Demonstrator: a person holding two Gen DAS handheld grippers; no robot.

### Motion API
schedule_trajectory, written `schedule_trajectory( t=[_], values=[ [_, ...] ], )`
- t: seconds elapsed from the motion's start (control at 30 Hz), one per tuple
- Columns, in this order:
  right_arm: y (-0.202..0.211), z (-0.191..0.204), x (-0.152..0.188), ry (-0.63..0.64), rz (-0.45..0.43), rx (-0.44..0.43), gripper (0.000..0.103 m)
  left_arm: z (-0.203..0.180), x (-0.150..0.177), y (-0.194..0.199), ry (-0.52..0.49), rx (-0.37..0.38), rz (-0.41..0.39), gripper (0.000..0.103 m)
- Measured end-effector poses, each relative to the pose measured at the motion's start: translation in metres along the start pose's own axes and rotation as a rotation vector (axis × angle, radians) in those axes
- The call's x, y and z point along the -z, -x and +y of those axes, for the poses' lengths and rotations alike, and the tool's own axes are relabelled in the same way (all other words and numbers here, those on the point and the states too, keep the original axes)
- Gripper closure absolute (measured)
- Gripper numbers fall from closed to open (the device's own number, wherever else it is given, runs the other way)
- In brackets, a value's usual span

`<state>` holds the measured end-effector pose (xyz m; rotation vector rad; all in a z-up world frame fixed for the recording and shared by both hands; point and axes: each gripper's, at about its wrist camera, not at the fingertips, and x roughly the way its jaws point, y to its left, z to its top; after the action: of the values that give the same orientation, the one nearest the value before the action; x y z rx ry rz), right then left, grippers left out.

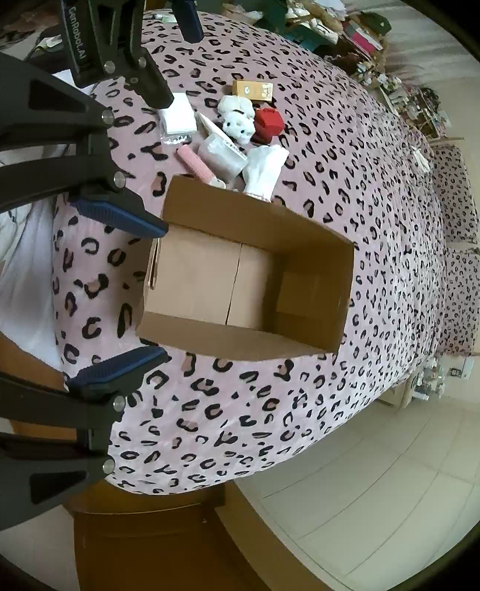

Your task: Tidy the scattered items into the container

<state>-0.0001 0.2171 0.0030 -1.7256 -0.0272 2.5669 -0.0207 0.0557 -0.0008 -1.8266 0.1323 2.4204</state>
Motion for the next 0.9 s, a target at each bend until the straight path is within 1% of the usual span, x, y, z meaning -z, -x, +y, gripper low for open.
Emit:
schedule_trajectory(
  t=[0.23, 0.4, 0.67, 0.9],
  values=[
    [-0.002, -0.008, 0.000, -0.014, 0.001, -0.001, 0.040, -0.010, -0.002, -0.001, -0.020, -0.002, 0.001, 0.000],
    [-0.002, -0.010, 0.000, -0.014, 0.001, -0.004, 0.040, -0.011, -0.001, -0.001, -0.017, 0.000, -0.001, 0.000],
    [-0.001, -0.003, 0.001, -0.009, 0.003, -0.006, 0.040, -0.011, -0.002, -0.002, -0.018, -0.001, -0.002, 0.000],
    [0.000, 0.009, -0.001, 0.014, 0.003, -0.011, 0.040, 0.008, 0.004, 0.000, 0.007, 0.006, 0.003, 0.000]
  ],
)
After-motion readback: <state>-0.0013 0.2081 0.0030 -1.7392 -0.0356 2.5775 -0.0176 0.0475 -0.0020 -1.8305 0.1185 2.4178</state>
